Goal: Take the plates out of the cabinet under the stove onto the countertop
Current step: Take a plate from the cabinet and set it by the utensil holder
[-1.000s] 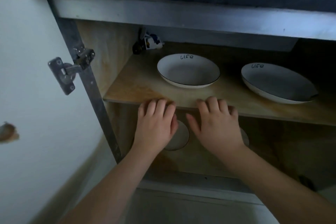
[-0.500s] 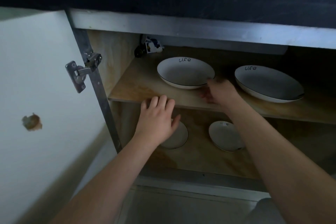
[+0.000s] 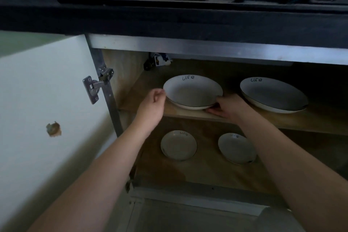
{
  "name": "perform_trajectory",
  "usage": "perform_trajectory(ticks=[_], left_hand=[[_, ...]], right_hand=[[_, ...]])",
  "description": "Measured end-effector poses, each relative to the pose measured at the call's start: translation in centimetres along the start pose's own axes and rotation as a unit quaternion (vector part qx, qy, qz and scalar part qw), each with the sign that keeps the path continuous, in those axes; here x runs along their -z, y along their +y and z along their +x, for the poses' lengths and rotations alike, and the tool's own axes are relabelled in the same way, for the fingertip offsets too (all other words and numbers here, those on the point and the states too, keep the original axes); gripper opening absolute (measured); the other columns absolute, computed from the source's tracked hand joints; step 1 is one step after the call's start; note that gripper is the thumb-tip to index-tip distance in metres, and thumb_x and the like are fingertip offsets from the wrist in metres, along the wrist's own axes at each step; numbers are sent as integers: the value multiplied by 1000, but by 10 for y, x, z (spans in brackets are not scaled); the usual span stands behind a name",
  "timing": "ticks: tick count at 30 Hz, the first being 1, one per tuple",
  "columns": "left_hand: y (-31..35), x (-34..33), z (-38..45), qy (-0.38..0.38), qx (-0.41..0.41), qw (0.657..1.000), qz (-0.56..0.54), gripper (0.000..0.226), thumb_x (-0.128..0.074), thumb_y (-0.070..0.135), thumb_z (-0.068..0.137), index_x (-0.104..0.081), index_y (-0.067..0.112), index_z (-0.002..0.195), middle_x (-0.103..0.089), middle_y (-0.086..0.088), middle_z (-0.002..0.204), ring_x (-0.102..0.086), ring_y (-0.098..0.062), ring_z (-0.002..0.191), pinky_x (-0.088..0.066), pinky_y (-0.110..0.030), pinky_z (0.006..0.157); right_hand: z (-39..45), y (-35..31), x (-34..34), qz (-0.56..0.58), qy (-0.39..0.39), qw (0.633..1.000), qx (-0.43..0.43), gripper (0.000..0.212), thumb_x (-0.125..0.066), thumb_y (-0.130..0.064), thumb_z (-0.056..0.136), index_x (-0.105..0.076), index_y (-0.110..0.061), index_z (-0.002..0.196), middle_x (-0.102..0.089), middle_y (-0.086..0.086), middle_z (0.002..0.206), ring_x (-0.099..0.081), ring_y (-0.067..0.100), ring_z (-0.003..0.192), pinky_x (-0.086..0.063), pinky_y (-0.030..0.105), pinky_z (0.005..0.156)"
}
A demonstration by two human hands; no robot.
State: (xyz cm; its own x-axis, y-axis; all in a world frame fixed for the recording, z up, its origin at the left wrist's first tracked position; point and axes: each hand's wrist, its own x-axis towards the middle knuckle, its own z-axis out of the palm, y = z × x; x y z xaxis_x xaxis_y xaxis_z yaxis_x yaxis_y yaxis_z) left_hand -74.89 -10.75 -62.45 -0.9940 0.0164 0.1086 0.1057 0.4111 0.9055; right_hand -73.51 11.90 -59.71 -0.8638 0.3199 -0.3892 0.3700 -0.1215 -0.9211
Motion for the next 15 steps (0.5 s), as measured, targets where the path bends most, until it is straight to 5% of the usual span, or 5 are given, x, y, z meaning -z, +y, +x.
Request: perform_trajectory(ticks=[2, 5, 9, 12, 15], left_hand=[[3, 4, 6, 44, 81, 994, -63, 35, -41, 46, 101, -52, 28, 130, -63, 3, 108, -64, -16, 95, -57, -36, 78], [9, 6, 8, 3, 207, 964, -166, 37, -44, 42, 101, -50, 21, 131, -63, -5, 102, -68, -22, 87, -58, -29, 52], [14, 5, 3, -44, 231, 940, -249, 47, -41, 41, 104, -42, 15, 143, -61, -8, 92, -71, -28, 81, -59, -33, 52], [19, 7, -6, -53, 239, 923, -297, 38, -40, 41, 104, -50, 19, 132, -52, -4, 89, -67, -29, 80, -59, -36, 51], [17, 14, -19, -74, 237, 912, -327, 35, -40, 42, 103, -54, 20, 126, -52, -5, 110, -64, -30, 93, -59, -39, 54]], right_hand=[[-3, 6, 7, 2, 4, 1000, 11, 38, -59, -8, 93, -51, -8, 130, -64, 14, 109, -71, 23, 83, -60, 28, 63], [-12, 10, 14, 3, -9, 999, 45, 35, -58, -1, 91, -54, -1, 125, -64, 15, 109, -69, 23, 86, -58, 24, 57], [-29, 14, 21, 4, -27, 997, 67, 27, -53, 3, 92, -57, 1, 118, -68, 15, 100, -73, 24, 81, -59, 27, 56], [-41, 16, 27, -12, -42, 996, 76, 28, -52, 2, 92, -56, -4, 119, -68, 13, 106, -72, 24, 85, -60, 30, 61], [-51, 20, 33, -8, -58, 995, 77, 29, -50, 2, 93, -56, -8, 119, -67, 12, 110, -73, 23, 84, -59, 29, 60]])
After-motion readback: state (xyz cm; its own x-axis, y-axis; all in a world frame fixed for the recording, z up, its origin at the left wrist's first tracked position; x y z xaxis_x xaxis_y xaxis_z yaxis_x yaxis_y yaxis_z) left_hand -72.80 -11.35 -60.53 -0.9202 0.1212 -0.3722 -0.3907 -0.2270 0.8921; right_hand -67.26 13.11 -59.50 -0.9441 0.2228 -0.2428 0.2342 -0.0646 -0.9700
